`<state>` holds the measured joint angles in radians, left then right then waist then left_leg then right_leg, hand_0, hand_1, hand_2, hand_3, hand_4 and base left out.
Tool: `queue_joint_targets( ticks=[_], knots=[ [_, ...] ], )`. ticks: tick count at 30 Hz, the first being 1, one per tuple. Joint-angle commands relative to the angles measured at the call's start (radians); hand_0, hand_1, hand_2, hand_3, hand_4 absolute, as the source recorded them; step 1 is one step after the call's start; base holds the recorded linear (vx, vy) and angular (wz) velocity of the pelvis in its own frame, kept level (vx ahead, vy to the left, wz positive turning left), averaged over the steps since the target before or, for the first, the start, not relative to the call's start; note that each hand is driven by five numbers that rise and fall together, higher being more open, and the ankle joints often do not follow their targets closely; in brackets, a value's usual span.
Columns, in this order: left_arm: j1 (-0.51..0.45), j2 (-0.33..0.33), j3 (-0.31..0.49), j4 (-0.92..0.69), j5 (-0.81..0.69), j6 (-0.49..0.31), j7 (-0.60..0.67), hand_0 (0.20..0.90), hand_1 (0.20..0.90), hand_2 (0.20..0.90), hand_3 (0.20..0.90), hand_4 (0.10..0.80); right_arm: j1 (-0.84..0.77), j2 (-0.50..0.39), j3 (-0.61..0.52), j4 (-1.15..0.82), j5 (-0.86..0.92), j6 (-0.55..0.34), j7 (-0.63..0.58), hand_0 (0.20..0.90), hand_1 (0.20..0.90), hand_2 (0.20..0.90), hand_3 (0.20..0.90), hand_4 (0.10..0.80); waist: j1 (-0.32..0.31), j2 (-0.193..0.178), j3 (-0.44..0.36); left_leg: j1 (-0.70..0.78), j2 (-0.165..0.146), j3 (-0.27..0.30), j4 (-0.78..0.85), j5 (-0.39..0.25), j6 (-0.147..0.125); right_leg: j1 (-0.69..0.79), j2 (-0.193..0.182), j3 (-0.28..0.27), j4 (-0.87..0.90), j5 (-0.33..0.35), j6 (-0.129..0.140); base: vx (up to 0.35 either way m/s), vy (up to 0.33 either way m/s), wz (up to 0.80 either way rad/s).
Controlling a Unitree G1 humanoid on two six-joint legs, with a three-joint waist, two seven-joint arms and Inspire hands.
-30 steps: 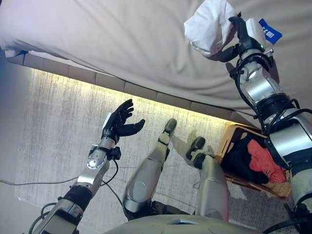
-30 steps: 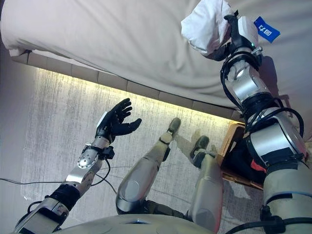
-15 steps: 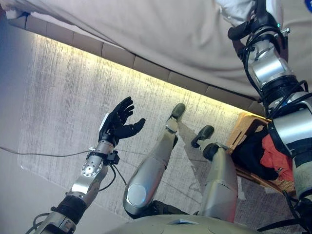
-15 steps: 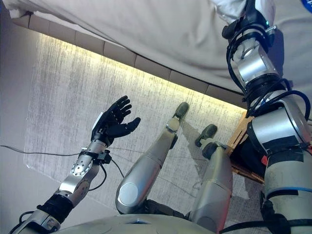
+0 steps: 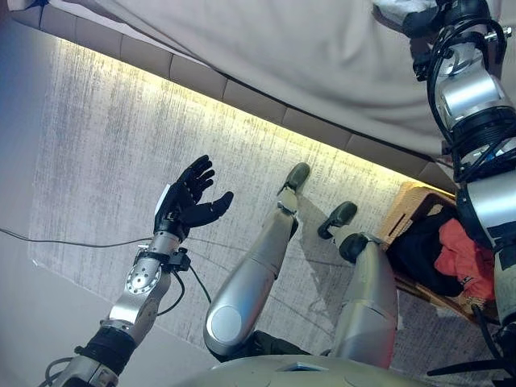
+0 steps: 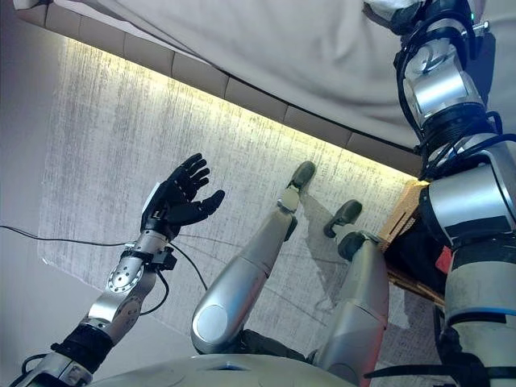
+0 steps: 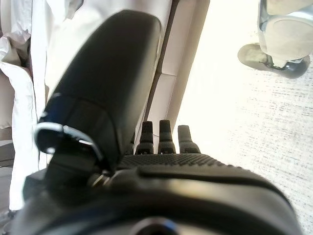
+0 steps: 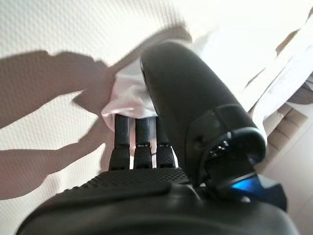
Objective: Pick up the clothes from the bed and place them into the basket
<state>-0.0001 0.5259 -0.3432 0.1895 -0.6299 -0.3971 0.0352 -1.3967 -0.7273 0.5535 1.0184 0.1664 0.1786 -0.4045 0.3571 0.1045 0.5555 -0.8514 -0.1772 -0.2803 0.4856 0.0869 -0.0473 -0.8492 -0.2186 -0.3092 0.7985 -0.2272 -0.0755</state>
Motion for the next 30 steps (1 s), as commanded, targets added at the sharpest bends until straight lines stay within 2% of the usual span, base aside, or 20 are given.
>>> queue_joint_targets(
  ticks=[1, 11, 18, 22, 23, 27, 30],
  knots=[
    [0.072, 0.053, 0.047, -0.087, -0.031, -0.102, -0.031, 0.900, 0.900, 0.900, 0.900, 0.800, -0.078, -0.074, 0.036, -0.036, -0.001, -0.098, -0.024, 0.300, 0.300, 0.300, 0.200, 0.100, 0.036, 0.059, -0.036, 0.010, -0.012, 0.084, 0.206, -0.235, 0.109, 0.059, 0.040, 0.005, 0.044, -0.048, 0.016, 0.000, 0.000, 0.00],
    [0.069, 0.055, 0.067, -0.050, -0.052, -0.115, -0.071, 0.900, 0.900, 0.900, 0.900, 0.800, -0.071, -0.100, 0.004, 0.006, 0.023, -0.131, -0.018, 0.300, 0.300, 0.300, 0.200, 0.100, 0.022, 0.035, -0.036, 0.174, -0.001, 0.088, 0.130, -0.235, 0.097, 0.225, 0.042, -0.002, -0.026, -0.045, 0.021, -0.003, 0.004, -0.02],
    [0.015, 0.047, 0.073, -0.001, 0.000, -0.085, -0.054, 0.900, 0.900, 0.900, 0.900, 0.800, -0.021, -0.152, -0.028, -0.020, 0.042, -0.190, 0.050, 0.300, 0.300, 0.300, 0.200, 0.100, -0.018, -0.018, -0.040, 0.409, 0.031, 0.103, 0.007, -0.232, 0.082, 0.468, 0.052, 0.007, -0.181, -0.028, 0.037, 0.007, 0.015, -0.18],
    [-0.006, 0.042, 0.058, 0.038, 0.045, -0.030, 0.007, 0.900, 0.900, 0.900, 0.900, 0.800, 0.043, -0.186, -0.031, -0.061, 0.040, -0.211, 0.092, 0.300, 0.300, 0.300, 0.200, 0.100, -0.057, -0.058, -0.106, 0.522, 0.058, 0.119, -0.067, -0.239, 0.076, 0.594, 0.081, 0.034, -0.332, 0.013, 0.050, 0.053, 0.025, -0.35],
    [-0.012, 0.040, 0.054, 0.058, 0.046, -0.020, 0.020, 0.900, 0.900, 0.900, 0.900, 0.800, 0.065, -0.196, -0.038, -0.071, 0.052, -0.211, 0.111, 0.300, 0.300, 0.300, 0.200, 0.100, -0.074, -0.067, -0.129, 0.549, 0.065, 0.126, -0.101, -0.212, 0.078, 0.625, 0.082, 0.034, -0.386, 0.051, 0.049, 0.028, 0.040, -0.32],
    [-0.016, 0.023, 0.054, 0.092, 0.103, 0.051, 0.069, 0.900, 0.900, 0.900, 0.900, 0.800, 0.163, -0.234, -0.078, -0.093, 0.071, -0.229, 0.180, 0.300, 0.300, 0.300, 0.200, 0.100, -0.129, -0.107, -0.226, 0.697, 0.090, 0.178, -0.220, -0.208, 0.079, 0.770, 0.101, 0.077, -0.553, 0.100, 0.076, 0.102, 0.010, -0.44],
    [-0.018, 0.018, 0.051, 0.110, 0.120, 0.080, 0.066, 0.900, 0.900, 0.900, 0.900, 0.800, 0.213, -0.249, -0.097, -0.099, 0.045, -0.237, 0.214, 0.300, 0.300, 0.300, 0.200, 0.100, -0.158, -0.120, -0.279, 0.752, 0.102, 0.203, -0.272, -0.196, 0.081, 0.812, 0.110, 0.098, -0.602, 0.126, 0.088, 0.092, 0.013, -0.20]
  ],
)
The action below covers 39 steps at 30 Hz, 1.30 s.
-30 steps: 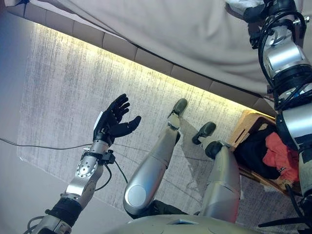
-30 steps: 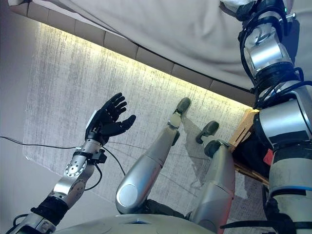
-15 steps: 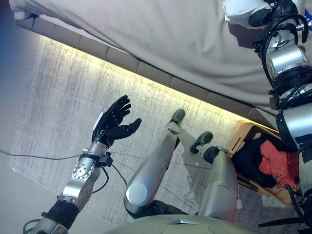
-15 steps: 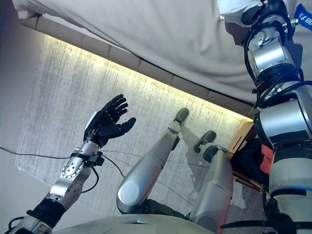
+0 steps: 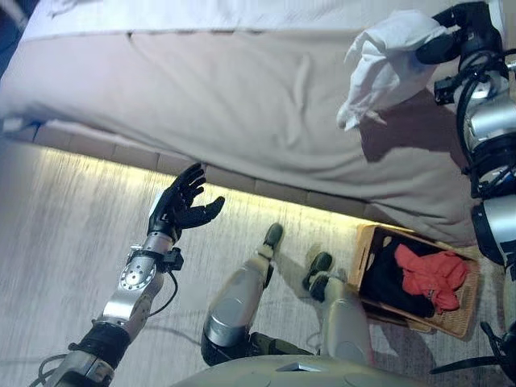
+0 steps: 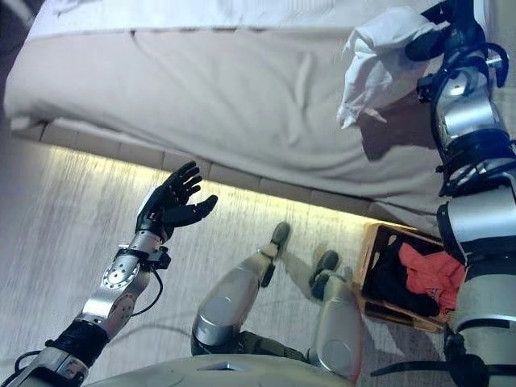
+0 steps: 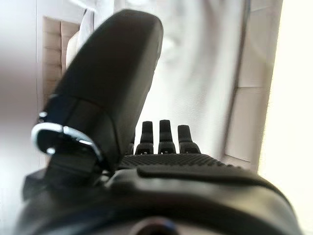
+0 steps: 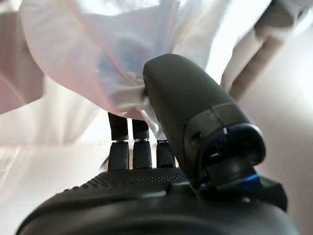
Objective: Pick up the clothes from the bed and place them into the basket
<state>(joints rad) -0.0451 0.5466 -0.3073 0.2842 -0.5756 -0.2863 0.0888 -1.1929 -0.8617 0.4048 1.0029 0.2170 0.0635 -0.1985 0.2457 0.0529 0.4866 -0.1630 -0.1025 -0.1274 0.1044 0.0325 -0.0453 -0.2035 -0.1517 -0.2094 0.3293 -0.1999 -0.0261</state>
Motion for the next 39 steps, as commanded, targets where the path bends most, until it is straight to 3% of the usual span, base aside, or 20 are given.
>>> queue_joint_targets(
  ticks=[1, 6, 10, 16, 25, 34, 39],
  knots=[
    [0.023, -0.005, 0.011, 0.016, 0.069, -0.018, 0.012, 0.900, 0.900, 0.900, 0.900, 0.800, 0.032, -0.119, 0.045, -0.091, -0.019, -0.124, 0.017, 0.300, 0.300, 0.300, 0.200, 0.100, -0.060, -0.072, -0.230, 0.087, 0.034, 0.060, 0.088, -0.138, 0.080, 0.181, 0.046, 0.009, -0.148, 0.108, 0.043, 0.052, 0.005, -0.23],
    [0.019, -0.014, 0.003, 0.061, 0.098, 0.017, -0.008, 0.900, 0.900, 0.900, 0.900, 0.800, 0.246, -0.171, -0.042, -0.248, -0.022, -0.113, 0.073, 0.300, 0.300, 0.300, 0.200, 0.100, -0.153, -0.088, -0.322, 0.198, 0.076, 0.127, -0.029, -0.119, 0.075, 0.235, 0.067, 0.098, -0.234, 0.160, 0.069, 0.023, -0.003, -0.38],
    [-0.023, -0.042, -0.006, 0.121, 0.115, 0.028, -0.029, 0.900, 0.900, 0.900, 0.900, 0.800, 0.393, -0.149, -0.152, -0.338, -0.025, -0.103, 0.075, 0.300, 0.300, 0.300, 0.200, 0.100, -0.210, -0.091, -0.351, 0.249, 0.094, 0.167, -0.088, -0.117, 0.069, 0.256, 0.075, 0.146, -0.289, 0.191, 0.085, -0.045, -0.004, -0.35],
    [-0.080, -0.103, -0.018, 0.196, 0.147, 0.010, -0.064, 0.900, 0.900, 0.900, 0.900, 0.800, 0.563, -0.100, -0.280, -0.441, -0.046, -0.096, 0.061, 0.300, 0.300, 0.300, 0.200, 0.100, -0.283, -0.092, -0.381, 0.297, 0.108, 0.221, -0.149, -0.123, 0.062, 0.268, 0.094, 0.213, -0.354, 0.224, 0.098, -0.056, -0.018, -0.35],
    [-0.125, -0.143, -0.015, 0.252, 0.189, 0.010, -0.094, 0.900, 0.900, 0.900, 0.900, 0.800, 0.811, -0.036, -0.409, -0.584, -0.133, -0.081, 0.071, 0.300, 0.300, 0.300, 0.200, 0.100, -0.387, -0.088, -0.394, 0.321, 0.120, 0.284, -0.161, -0.140, 0.069, 0.246, 0.135, 0.329, -0.359, 0.234, 0.103, -0.031, -0.019, -0.36],
    [-0.155, -0.155, -0.035, 0.268, 0.215, 0.028, -0.099, 0.900, 0.900, 0.900, 0.900, 0.800, 0.914, 0.034, -0.425, -0.524, -0.108, -0.074, 0.132, 0.300, 0.300, 0.300, 0.200, 0.100, -0.434, -0.077, -0.388, 0.323, 0.125, 0.334, -0.141, -0.154, 0.069, 0.218, 0.152, 0.376, -0.355, 0.248, 0.110, -0.038, -0.024, -0.22],
    [-0.168, -0.156, -0.050, 0.275, 0.204, 0.037, -0.095, 0.900, 0.900, 0.900, 0.900, 0.800, 0.907, 0.072, -0.391, -0.410, -0.080, -0.082, 0.115, 0.300, 0.300, 0.300, 0.200, 0.100, -0.443, -0.058, -0.375, 0.322, 0.127, 0.354, -0.141, -0.153, 0.065, 0.202, 0.149, 0.370, -0.355, 0.257, 0.115, -0.047, -0.039, -0.09]
  ],
)
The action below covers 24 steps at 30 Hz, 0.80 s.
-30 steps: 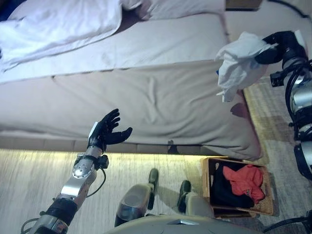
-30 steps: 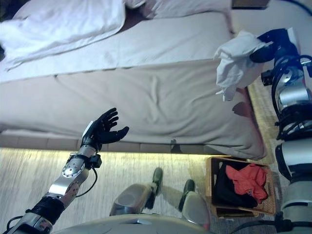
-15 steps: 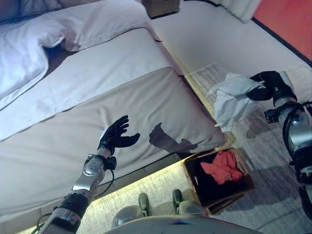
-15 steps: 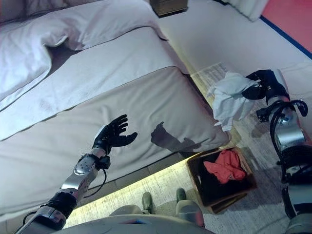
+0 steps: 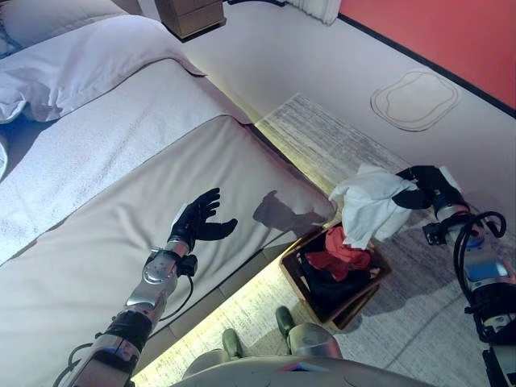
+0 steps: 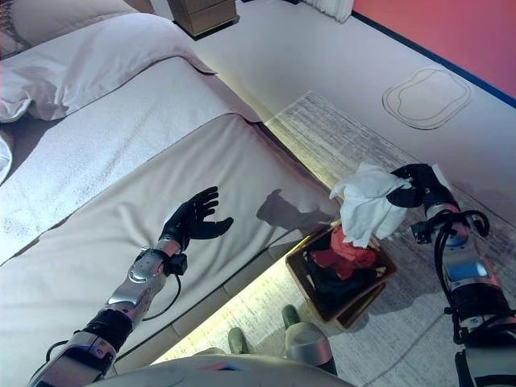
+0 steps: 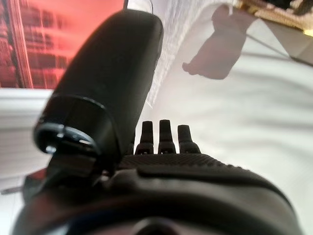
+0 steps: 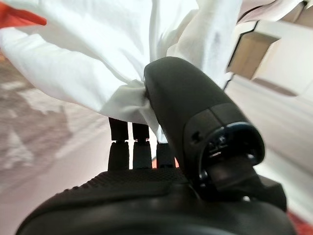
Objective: Pick up the clothes from the bed and place them into the basket
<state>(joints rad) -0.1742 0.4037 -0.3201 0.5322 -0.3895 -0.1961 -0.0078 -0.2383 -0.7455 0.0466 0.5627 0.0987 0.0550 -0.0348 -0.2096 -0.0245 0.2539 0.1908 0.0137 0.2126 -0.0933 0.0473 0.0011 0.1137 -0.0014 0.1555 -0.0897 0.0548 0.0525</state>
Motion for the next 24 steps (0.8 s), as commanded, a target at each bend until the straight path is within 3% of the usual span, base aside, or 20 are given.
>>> queue_joint_targets(
  ticks=[1, 12, 13, 14, 15, 24],
  knots=[
    [-0.041, -0.013, -0.044, 0.028, 0.018, -0.053, 0.002, 0.900, 0.900, 0.900, 0.900, 0.800, -0.052, -0.035, -0.028, 0.049, 0.045, -0.078, -0.052, 0.300, 0.300, 0.300, 0.200, 0.100, 0.013, 0.023, -0.140, -0.034, 0.010, 0.014, 0.055, -0.167, 0.019, -0.117, -0.002, 0.003, 0.063, 0.003, 0.038, -0.048, -0.034, 0.05],
    [-0.075, -0.015, -0.087, 0.038, 0.012, -0.054, -0.011, 0.900, 0.900, 0.900, 0.900, 0.800, -0.081, 0.054, 0.035, 0.228, 0.062, -0.123, -0.071, 0.300, 0.300, 0.300, 0.200, 0.100, 0.031, 0.064, -0.116, -0.038, 0.000, 0.009, 0.031, -0.153, 0.015, -0.126, -0.016, -0.024, 0.039, 0.020, 0.047, -0.023, -0.039, -0.05],
    [-0.076, -0.016, -0.088, 0.039, 0.012, -0.054, -0.012, 0.900, 0.900, 0.900, 0.900, 0.800, -0.080, 0.058, 0.040, 0.233, 0.058, -0.122, -0.079, 0.587, 0.587, 0.587, 0.535, 0.435, 0.033, 0.065, -0.115, -0.040, -0.001, 0.007, 0.030, -0.152, 0.015, -0.127, -0.017, -0.025, 0.037, 0.022, 0.047, -0.015, -0.043, 0.04],
    [-0.077, -0.015, -0.089, 0.041, 0.011, -0.053, -0.012, 0.900, 0.900, 0.900, 0.900, 0.800, -0.080, 0.062, 0.044, 0.238, 0.055, -0.122, -0.084, 0.813, 0.813, 0.813, 0.798, 0.698, 0.035, 0.066, -0.113, -0.042, -0.003, 0.004, 0.029, -0.151, 0.015, -0.127, -0.017, -0.026, 0.035, 0.023, 0.048, -0.022, -0.046, 0.04],
    [-0.078, -0.015, -0.091, 0.047, 0.011, -0.055, -0.013, 0.900, 0.900, 0.900, 0.900, 0.800, -0.083, 0.073, 0.054, 0.249, 0.050, -0.124, -0.096, 0.900, 0.900, 0.900, 0.900, 0.800, 0.039, 0.068, -0.109, -0.045, -0.004, -0.001, 0.027, -0.149, 0.016, -0.129, -0.017, -0.028, 0.033, 0.025, 0.047, -0.019, -0.036, 0.02],
    [-0.062, -0.013, -0.079, 0.057, 0.015, -0.071, -0.020, 0.900, 0.900, 0.900, 0.900, 0.800, -0.073, 0.103, 0.075, 0.240, 0.054, -0.113, -0.118, 0.900, 0.900, 0.900, 0.900, 0.800, 0.047, 0.069, -0.100, -0.050, -0.002, -0.006, 0.024, -0.142, 0.013, -0.126, -0.017, -0.032, 0.020, 0.030, 0.046, 0.007, -0.003, 0.01]
  ],
)
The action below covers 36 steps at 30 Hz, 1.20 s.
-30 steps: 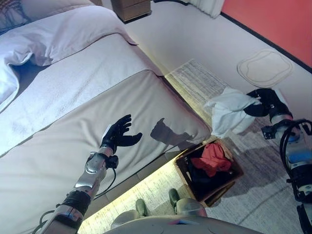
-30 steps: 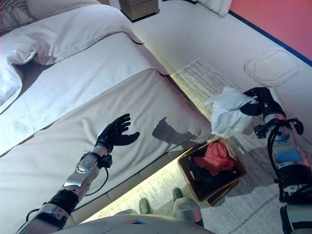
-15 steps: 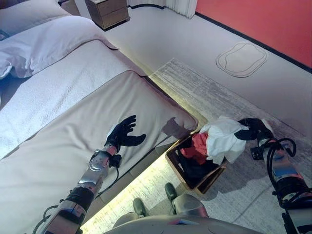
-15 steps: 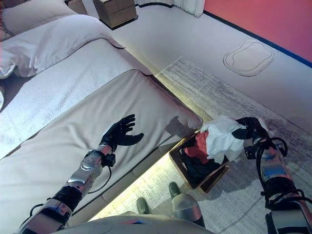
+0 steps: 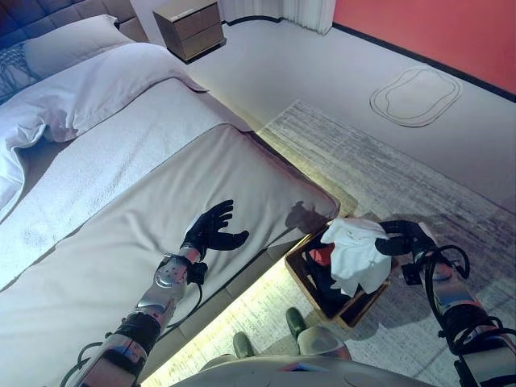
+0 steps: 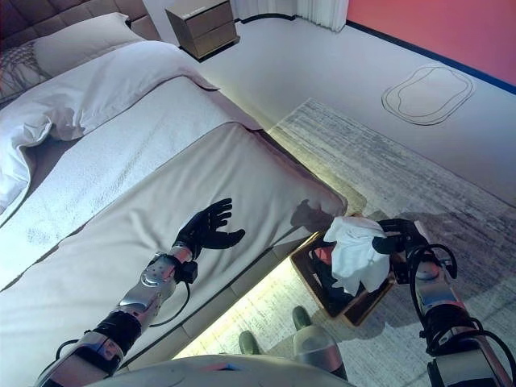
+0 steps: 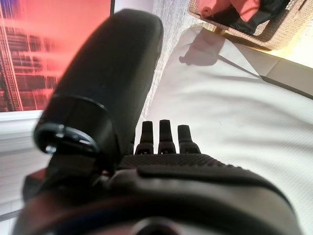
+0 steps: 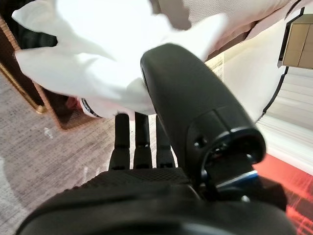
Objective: Pick up the clothes from the bed and place them into the basket
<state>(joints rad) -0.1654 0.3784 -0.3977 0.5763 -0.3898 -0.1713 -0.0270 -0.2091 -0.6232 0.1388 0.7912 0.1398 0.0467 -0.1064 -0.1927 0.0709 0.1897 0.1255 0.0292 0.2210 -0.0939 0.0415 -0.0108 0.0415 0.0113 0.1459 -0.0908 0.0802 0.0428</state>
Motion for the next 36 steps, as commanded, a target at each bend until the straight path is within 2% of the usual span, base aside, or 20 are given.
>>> queue_joint_targets(
  ticks=[1, 8, 13, 16, 20, 26, 30, 36],
  knots=[
    [-0.066, 0.015, 0.001, 0.010, 0.015, -0.098, -0.003, 0.900, 0.900, 0.900, 0.900, 0.800, -0.096, -0.013, -0.016, 0.009, 0.014, -0.109, -0.048, 0.900, 0.900, 0.900, 0.900, 0.800, 0.031, -0.026, -0.037, 0.017, -0.017, -0.015, 0.024, -0.136, 0.025, -0.053, -0.029, -0.022, 0.021, 0.004, 0.055, 0.039, -0.016, 0.09],
    [-0.065, 0.017, 0.015, 0.001, 0.010, -0.103, -0.003, 0.900, 0.900, 0.900, 0.900, 0.800, -0.064, 0.008, -0.007, -0.026, 0.010, -0.115, -0.064, 0.900, 0.900, 0.900, 0.900, 0.800, 0.033, -0.030, -0.037, 0.013, -0.011, -0.014, 0.031, -0.133, 0.021, -0.052, -0.028, -0.023, 0.027, -0.001, 0.054, 0.025, -0.007, 0.03],
    [-0.068, 0.002, 0.017, -0.011, -0.005, -0.146, 0.003, 0.900, 0.900, 0.900, 0.900, 0.800, -0.059, 0.030, 0.002, -0.063, 0.034, -0.146, -0.081, 0.900, 0.900, 0.900, 0.900, 0.800, 0.034, -0.027, -0.030, 0.008, -0.009, -0.023, 0.030, -0.129, 0.019, -0.055, -0.029, -0.024, 0.033, -0.004, 0.051, 0.014, 0.017, 0.01],
    [-0.049, -0.011, 0.028, -0.021, -0.011, -0.160, 0.011, 0.900, 0.900, 0.900, 0.900, 0.800, -0.030, 0.052, 0.004, -0.186, 0.038, -0.158, -0.127, 0.900, 0.900, 0.900, 0.900, 0.800, 0.035, -0.029, -0.028, 0.016, -0.010, -0.037, 0.024, -0.126, 0.019, -0.042, -0.030, -0.029, 0.035, -0.010, 0.047, 0.062, 0.030, 0.02],
    [-0.030, -0.039, 0.041, -0.010, -0.027, -0.171, 0.024, 0.900, 0.900, 0.900, 0.900, 0.800, -0.004, 0.098, 0.020, -0.345, -0.054, -0.194, -0.160, 0.900, 0.900, 0.900, 0.900, 0.800, 0.045, -0.036, -0.032, 0.017, -0.014, -0.073, 0.010, -0.119, 0.020, -0.029, -0.031, -0.036, 0.037, -0.020, 0.044, 0.046, 0.021, 0.05],
    [0.031, -0.091, 0.041, -0.009, -0.042, -0.169, 0.004, 0.900, 0.900, 0.900, 0.900, 0.800, 0.012, 0.156, 0.116, -0.499, -0.178, -0.233, -0.176, 0.900, 0.900, 0.900, 0.900, 0.800, 0.084, -0.062, -0.044, 0.008, -0.018, -0.119, 0.009, -0.111, 0.016, -0.012, -0.035, -0.070, 0.037, -0.037, 0.036, 0.031, 0.015, 0.20],
    [0.070, -0.091, 0.040, -0.024, -0.059, -0.179, -0.004, 0.900, 0.900, 0.900, 0.900, 0.800, 0.027, 0.165, 0.155, -0.500, -0.200, -0.269, -0.154, 0.900, 0.900, 0.900, 0.900, 0.800, 0.111, -0.066, -0.050, 0.008, -0.020, -0.146, 0.009, -0.110, 0.014, 0.005, -0.042, -0.095, 0.032, -0.046, 0.032, 0.041, 0.037, 0.22],
    [0.104, -0.088, 0.095, 0.011, -0.059, -0.157, 0.045, 0.900, 0.900, 0.900, 0.900, 0.800, 0.062, 0.171, 0.184, -0.472, -0.184, -0.265, -0.092, 0.900, 0.900, 0.900, 0.900, 0.800, 0.157, -0.082, -0.071, 0.012, -0.018, -0.187, 0.007, -0.101, 0.010, 0.043, -0.057, -0.160, 0.026, -0.065, 0.028, 0.076, 0.035, 0.34]
  ],
)
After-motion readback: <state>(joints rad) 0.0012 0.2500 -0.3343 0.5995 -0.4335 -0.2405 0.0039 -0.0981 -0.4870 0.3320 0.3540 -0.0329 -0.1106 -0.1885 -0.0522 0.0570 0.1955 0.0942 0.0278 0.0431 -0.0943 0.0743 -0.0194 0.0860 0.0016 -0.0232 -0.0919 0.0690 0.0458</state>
